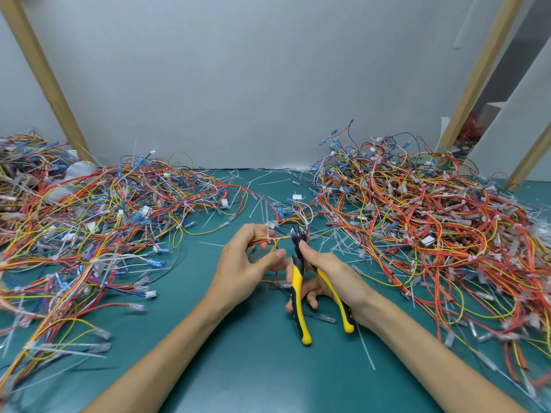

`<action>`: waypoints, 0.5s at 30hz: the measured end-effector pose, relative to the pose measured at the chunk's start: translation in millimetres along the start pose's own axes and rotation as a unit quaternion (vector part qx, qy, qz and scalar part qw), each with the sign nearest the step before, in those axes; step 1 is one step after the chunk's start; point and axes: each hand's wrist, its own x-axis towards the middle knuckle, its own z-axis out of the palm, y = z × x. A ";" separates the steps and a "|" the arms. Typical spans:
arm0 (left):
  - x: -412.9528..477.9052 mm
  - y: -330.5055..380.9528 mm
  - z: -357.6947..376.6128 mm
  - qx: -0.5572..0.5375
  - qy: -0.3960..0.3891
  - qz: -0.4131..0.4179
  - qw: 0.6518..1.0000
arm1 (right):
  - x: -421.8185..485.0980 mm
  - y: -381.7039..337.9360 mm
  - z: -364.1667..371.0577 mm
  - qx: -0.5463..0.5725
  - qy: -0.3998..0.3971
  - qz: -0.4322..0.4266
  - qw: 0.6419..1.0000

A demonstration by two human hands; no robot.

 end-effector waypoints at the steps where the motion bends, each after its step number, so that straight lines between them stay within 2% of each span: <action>1: 0.6 -0.7 0.3 -0.008 0.017 0.012 1.000 | 0.0 -0.1 0.2 0.000 -0.001 0.000 1.000; 3: 2.3 -0.8 0.5 -0.035 0.033 0.016 0.999 | -0.2 -0.3 0.3 0.000 -0.001 0.002 1.000; 7: 0.2 -1.5 4.5 -0.138 -0.005 -0.018 0.990 | -0.7 -0.2 -0.5 0.005 -0.006 0.000 1.000; 12: -1.8 4.7 7.9 -0.120 -0.045 -0.026 0.991 | 0.1 1.8 -1.5 0.022 -0.004 -0.004 1.000; 15: -1.1 4.4 7.6 -0.088 -0.038 -0.036 0.995 | 2.5 3.9 -3.7 0.040 -0.009 -0.002 0.999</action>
